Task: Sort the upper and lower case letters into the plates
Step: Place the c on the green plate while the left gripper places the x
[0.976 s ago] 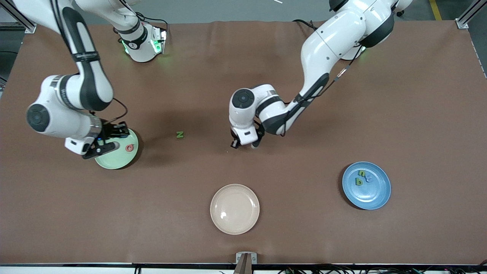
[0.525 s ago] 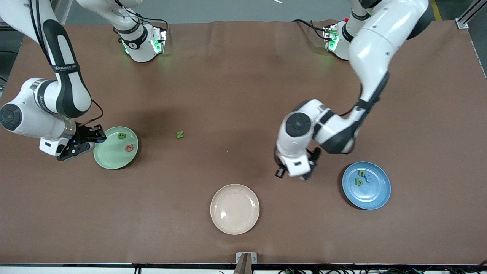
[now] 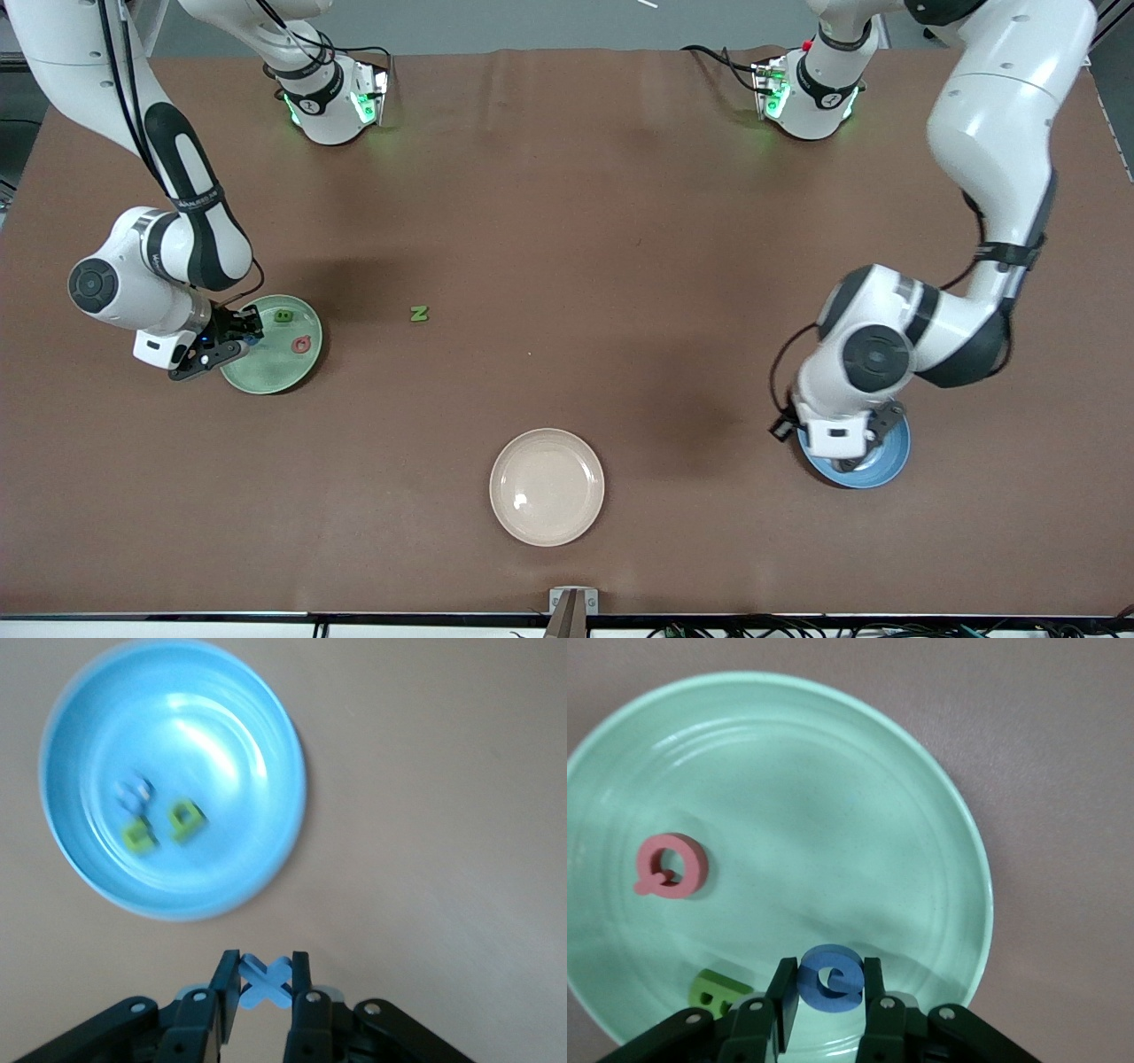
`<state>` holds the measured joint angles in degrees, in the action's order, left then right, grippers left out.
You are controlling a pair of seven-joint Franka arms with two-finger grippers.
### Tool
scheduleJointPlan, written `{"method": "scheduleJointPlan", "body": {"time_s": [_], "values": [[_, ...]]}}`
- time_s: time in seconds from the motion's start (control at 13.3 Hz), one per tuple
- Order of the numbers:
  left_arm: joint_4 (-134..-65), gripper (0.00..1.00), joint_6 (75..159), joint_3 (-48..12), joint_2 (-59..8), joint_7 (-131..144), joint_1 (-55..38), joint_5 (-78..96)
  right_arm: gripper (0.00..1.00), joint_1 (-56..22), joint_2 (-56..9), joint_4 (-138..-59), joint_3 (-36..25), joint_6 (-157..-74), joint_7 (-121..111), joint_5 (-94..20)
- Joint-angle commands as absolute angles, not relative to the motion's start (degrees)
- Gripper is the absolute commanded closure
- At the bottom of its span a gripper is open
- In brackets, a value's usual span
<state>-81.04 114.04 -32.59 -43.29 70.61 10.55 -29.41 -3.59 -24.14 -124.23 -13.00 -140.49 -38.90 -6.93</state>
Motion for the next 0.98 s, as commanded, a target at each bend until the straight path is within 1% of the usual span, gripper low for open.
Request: {"method": "scheduleJointPlan", "body": {"time_s": [0.0,0.23,0.3,0.38,0.45,0.53,0.6,0.68,0.9], "values": [[-82.27,0.97,113.90,-33.05,-43.76,63.58,14.83,-29.88,0.84,-1.93,-23.73,-125.94,-11.87,-142.46,-40.17,-6.50],[-82.00,0.96,114.43,-32.96,-45.43,56.36,19.06,-29.71,0.74,-2.02,-24.17,-126.12,-11.87,-143.09,-40.17,-6.50],[-81.91,0.91,114.43,-32.87,-45.70,55.99,19.16,-29.62,0.57,-2.11,-24.08,-126.12,-11.87,-143.00,-39.99,-6.59],[-81.83,0.81,114.52,-32.87,-45.88,55.64,19.16,-29.71,0.29,-2.46,-24.00,-126.04,-11.87,-142.82,-39.82,-6.77],[-81.83,0.65,114.52,-32.87,-45.88,54.76,19.16,-29.71,0.19,-2.72,-23.21,-125.95,-11.87,-141.78,-39.03,-6.77],[-81.83,0.40,114.43,-32.87,-45.70,53.45,19.51,-29.71,0.16,-3.07,-22.59,-125.51,-11.69,-139.77,-37.81,-7.03],[-81.83,0.15,114.43,-32.87,-45.36,52.39,20.12,-29.79,0.16,-3.86,-21.80,-124.99,-11.43,-137.83,-34.31,-7.21],[-81.83,0.00,114.43,-32.96,-44.83,51.86,21.00,-29.97,0.16,-5.69,-20.67,-124.63,-11.43,-135.81,-28.80,-7.21],[-81.83,0.00,113.03,-33.57,-41.85,50.45,21.18,-29.71,0.14,-13.85,-17.24,-124.63,-11.51,-131.50,-11.13,-7.21]]}}
